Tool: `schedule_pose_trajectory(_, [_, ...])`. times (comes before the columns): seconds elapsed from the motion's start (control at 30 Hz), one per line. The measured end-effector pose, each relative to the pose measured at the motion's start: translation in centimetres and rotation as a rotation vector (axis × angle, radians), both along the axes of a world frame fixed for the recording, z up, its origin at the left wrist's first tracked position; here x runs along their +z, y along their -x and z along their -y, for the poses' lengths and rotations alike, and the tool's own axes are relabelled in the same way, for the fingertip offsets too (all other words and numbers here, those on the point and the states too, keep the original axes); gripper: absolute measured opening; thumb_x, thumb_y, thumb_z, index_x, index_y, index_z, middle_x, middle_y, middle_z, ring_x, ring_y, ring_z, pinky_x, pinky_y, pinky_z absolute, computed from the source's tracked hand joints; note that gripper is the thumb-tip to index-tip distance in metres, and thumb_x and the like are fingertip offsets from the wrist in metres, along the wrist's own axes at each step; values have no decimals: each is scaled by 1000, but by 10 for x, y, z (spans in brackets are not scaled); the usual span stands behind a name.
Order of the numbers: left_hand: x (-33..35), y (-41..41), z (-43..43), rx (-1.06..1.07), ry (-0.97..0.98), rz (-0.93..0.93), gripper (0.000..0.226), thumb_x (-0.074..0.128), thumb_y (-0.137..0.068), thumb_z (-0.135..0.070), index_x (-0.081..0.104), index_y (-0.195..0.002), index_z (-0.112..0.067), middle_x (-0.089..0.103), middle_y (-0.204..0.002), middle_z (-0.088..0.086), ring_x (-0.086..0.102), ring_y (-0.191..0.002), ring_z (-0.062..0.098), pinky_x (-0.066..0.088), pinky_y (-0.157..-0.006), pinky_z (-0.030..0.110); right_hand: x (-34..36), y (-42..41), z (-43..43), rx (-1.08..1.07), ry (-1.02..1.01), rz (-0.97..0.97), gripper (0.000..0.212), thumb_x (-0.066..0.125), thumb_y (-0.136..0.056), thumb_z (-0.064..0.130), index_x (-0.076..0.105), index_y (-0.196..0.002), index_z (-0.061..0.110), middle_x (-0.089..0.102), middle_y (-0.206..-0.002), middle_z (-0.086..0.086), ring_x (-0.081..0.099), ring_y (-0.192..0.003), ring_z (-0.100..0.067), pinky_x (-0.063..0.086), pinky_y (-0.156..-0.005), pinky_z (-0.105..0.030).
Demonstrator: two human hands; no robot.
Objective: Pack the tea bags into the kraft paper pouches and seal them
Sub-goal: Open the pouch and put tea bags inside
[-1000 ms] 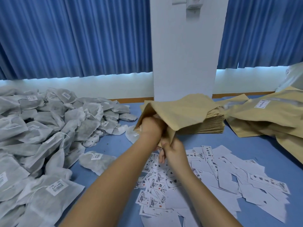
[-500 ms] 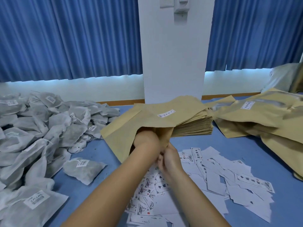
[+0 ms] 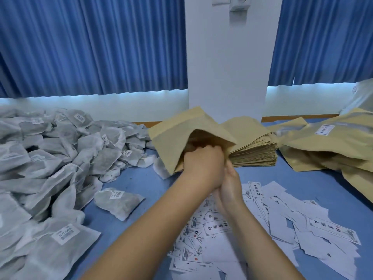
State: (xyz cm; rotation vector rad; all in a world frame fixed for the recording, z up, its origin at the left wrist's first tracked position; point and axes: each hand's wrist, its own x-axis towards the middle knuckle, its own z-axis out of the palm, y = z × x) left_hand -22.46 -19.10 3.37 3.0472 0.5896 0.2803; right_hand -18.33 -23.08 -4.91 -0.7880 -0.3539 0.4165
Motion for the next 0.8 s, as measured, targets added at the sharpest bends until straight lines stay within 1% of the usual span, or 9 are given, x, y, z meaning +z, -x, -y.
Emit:
schedule_pose_trajectory(0.1, [10,32,-13,121,2,303,18,50,-88,-14,67,-93,-17,66,-91,5,58,-76,24,34,-58,27,2,-6,7,-5,-100,-93,35,29,-95,-12,49,-105,14,73,-73,-10,68,-57,-15,54,-52,-24])
schedule_pose_trajectory(0.17, [9,48,-43,333,60,339,18,45,-91,-14,61,-96,-11,65,-104,11,57,-85,29,38,-62,29,2,-6,9,-29,-126,-121,35,25,-97,-12,38,-118,12,71,-66,-14,68,-51,-20,55,-48,-23])
schedule_pose_trajectory(0.2, [2,53,-62,480,105,216,27,42,-93,-17,59,-113,-11,59,-121,13,56,-103,32,44,-74,34,1,-6,9,-41,-138,-125,39,25,-97,-11,34,-129,11,71,-66,-15,68,-51,-21,55,-49,-23])
schedule_pose_trajectory(0.27, [-22,68,-91,767,264,-209,45,40,-96,-26,43,-139,-11,39,-144,15,41,-128,38,41,-98,51,-1,-8,10,-44,-155,-96,32,26,-98,-9,40,-119,11,72,-71,-16,68,-53,-21,55,-50,-22])
schedule_pose_trajectory(0.33, [-54,74,-109,903,375,-444,55,39,-98,-29,29,-147,-8,27,-150,19,38,-128,41,43,-98,48,-3,-9,11,-49,-170,-92,34,26,-99,-8,48,-111,15,73,-76,-13,69,-55,-20,54,-51,-21])
schedule_pose_trajectory(0.4, [-81,68,-119,885,339,-432,53,35,-102,-27,21,-150,-14,13,-152,24,35,-125,43,46,-86,41,-3,-11,11,-63,-194,-94,34,27,-99,-6,51,-111,16,73,-78,-9,69,-57,-19,54,-52,-21])
schedule_pose_trajectory(0.63, [-94,-2,-128,421,-107,52,45,52,-92,-41,41,-134,-29,33,-138,14,37,-119,35,38,-92,36,-3,-16,15,-95,-234,-90,30,29,-100,-4,49,-114,14,73,-77,-6,68,-58,-16,54,-54,-19])
schedule_pose_trajectory(0.7, [-103,-22,-134,300,-98,10,60,56,-85,-54,38,-137,-32,30,-139,13,31,-125,34,39,-92,38,-4,-16,13,-88,-230,-97,33,28,-100,-4,49,-117,15,74,-79,-8,68,-57,-17,54,-53,-19])
schedule_pose_trajectory(0.8, [-125,-41,-147,365,91,0,58,50,-83,-66,45,-131,-34,22,-143,14,19,-133,40,31,-101,53,-6,-16,12,-76,-230,-104,35,27,-100,-5,48,-121,14,74,-78,-9,67,-55,-17,53,-51,-19])
